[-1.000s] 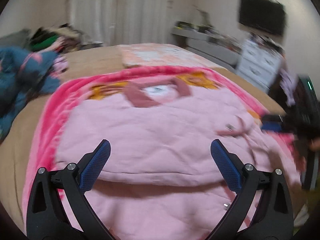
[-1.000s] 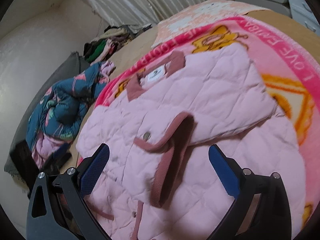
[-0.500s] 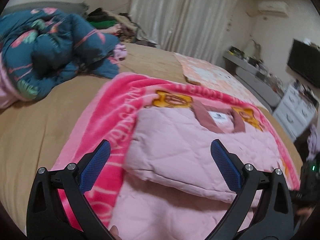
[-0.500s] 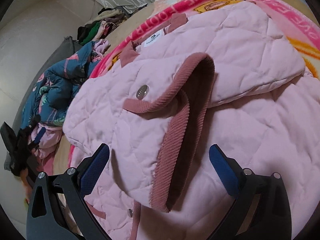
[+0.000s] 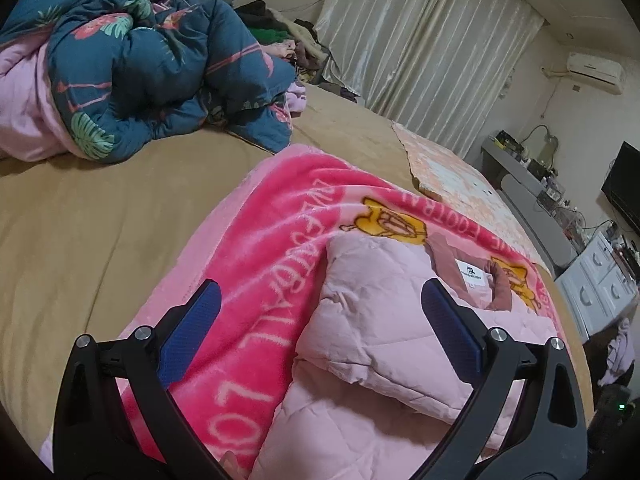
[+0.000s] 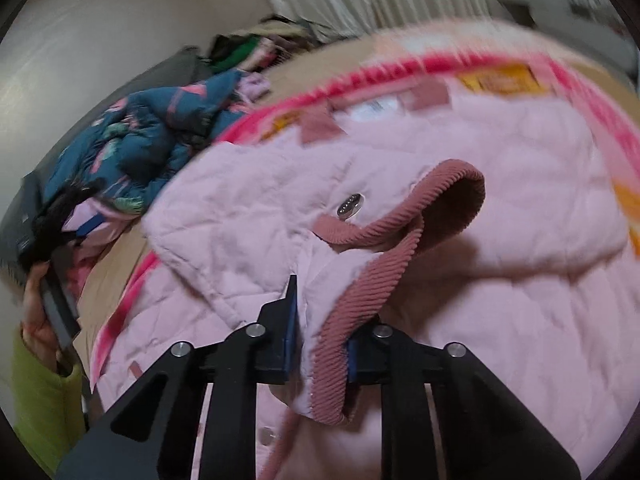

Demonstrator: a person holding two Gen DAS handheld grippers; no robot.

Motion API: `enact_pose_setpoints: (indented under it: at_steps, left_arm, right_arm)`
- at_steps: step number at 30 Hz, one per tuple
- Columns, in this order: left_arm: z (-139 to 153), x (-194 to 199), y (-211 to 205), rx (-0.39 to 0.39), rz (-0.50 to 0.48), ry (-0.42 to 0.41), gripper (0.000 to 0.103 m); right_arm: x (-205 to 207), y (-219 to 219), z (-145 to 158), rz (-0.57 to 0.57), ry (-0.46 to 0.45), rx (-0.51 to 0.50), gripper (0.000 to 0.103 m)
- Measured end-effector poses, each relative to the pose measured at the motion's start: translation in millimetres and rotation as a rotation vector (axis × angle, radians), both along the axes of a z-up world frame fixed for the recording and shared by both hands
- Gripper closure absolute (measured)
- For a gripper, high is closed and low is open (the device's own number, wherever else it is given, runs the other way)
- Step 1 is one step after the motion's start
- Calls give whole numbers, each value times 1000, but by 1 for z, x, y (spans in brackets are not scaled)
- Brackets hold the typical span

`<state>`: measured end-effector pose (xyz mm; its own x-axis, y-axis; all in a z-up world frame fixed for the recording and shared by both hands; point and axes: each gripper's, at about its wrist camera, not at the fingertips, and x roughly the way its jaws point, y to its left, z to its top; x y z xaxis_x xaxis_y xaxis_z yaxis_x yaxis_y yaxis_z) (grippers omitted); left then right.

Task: Fold large clothes
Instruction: 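Grasp the ribbed front edge with the right tool and fold it inward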

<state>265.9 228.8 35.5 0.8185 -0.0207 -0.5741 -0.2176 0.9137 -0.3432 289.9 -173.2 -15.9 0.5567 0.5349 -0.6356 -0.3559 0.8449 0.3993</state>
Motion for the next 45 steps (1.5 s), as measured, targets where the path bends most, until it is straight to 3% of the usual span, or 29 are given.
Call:
enact_pose_setpoints:
  at_steps: [11,16,26,33,42,45]
  left_arm:
    - [-6,15,-13,17,-31,2,9]
    - [-13,24,-29,42,-78,-5,9]
    - [-20,37,-77,115,-209,-7,10]
    - [-32,44,-111,166,-314,16,39]
    - [-52,53,-137,222,-374,82,40]
    - [-59,56,-139,213,-379,108,40]
  right_arm:
    - [-1,-14,108,108,-324,-2,89]
    - [10,-35,130,84,-404,-60,89]
    - [37,-73,90,-22,-302,-102,89]
    - [46,-77,51,-55,-211,-110,89]
    - [59,-74,20,-98,-127,-112,86]
    - [62,-76,15,-114,-110,-112,80]
